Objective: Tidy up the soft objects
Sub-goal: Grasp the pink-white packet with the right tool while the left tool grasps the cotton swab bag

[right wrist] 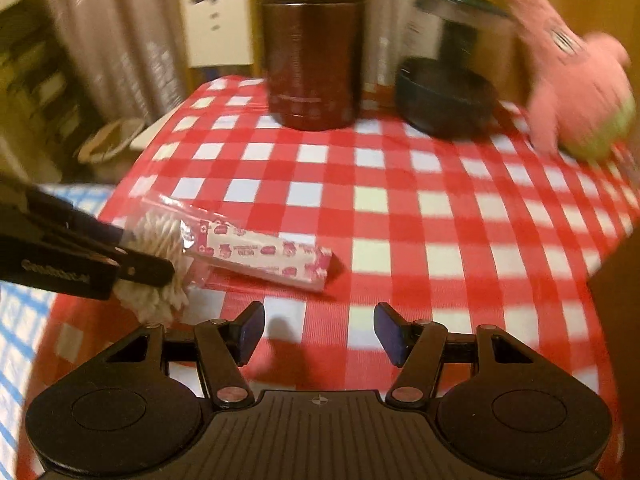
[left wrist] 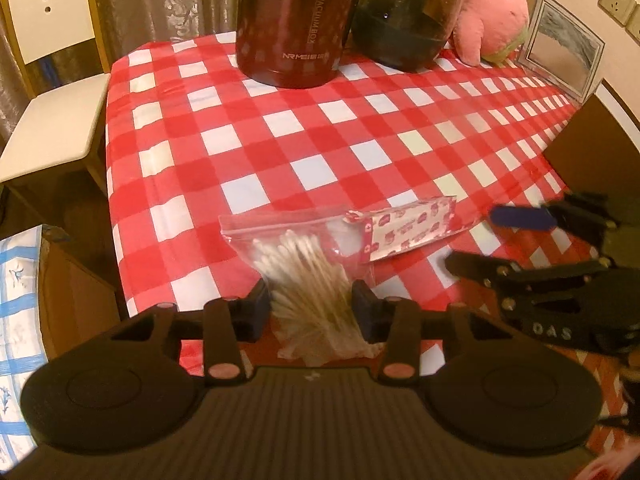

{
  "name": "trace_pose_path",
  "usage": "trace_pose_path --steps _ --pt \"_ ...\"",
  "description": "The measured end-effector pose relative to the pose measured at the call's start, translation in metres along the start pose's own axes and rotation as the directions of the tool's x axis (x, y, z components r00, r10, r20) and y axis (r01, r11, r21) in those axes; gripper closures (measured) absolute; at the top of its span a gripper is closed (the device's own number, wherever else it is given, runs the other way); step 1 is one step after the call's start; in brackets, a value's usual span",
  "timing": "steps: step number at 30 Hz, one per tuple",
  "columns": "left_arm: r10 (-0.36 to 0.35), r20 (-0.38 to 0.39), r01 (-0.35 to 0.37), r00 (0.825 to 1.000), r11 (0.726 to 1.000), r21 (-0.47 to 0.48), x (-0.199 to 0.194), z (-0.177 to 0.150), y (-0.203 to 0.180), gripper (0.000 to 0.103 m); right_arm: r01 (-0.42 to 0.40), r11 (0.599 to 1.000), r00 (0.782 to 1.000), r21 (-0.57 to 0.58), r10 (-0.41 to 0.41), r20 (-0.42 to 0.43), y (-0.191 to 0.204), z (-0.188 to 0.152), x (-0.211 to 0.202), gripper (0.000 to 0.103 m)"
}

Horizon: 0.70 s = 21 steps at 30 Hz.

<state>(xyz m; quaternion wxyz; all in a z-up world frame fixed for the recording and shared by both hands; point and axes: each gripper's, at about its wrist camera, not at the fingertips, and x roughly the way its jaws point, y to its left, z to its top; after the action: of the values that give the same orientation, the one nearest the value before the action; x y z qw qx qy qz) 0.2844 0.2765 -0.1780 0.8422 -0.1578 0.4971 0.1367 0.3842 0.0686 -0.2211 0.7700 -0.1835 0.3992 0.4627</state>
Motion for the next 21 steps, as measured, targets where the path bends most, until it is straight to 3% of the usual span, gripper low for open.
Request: trace_pose_path --steps 10,16,19,21 --pt "-0.012 -0.007 0.012 1.000 1.000 -0.012 0.005 0.006 0.003 0.062 -0.133 0.965 0.991 -0.227 0.128 -0.038 0.003 0.027 0.032 0.042" --pt "-0.012 -0.005 0.012 1.000 1.000 -0.017 0.007 0.008 0.004 0.063 -0.222 0.948 0.975 -0.228 0.210 -0.074 -0.001 0.034 0.044 0.042" --pt "-0.011 -0.005 0.011 1.000 1.000 -0.018 0.007 0.008 0.003 0.063 -0.258 0.942 0.966 -0.217 0.245 -0.084 -0.003 0.035 0.041 0.059" --pt "-0.011 -0.005 0.010 1.000 1.000 -0.017 0.007 0.008 0.003 0.063 -0.259 0.939 0.965 -0.228 0.244 -0.092 -0.002 0.033 0.038 0.063"
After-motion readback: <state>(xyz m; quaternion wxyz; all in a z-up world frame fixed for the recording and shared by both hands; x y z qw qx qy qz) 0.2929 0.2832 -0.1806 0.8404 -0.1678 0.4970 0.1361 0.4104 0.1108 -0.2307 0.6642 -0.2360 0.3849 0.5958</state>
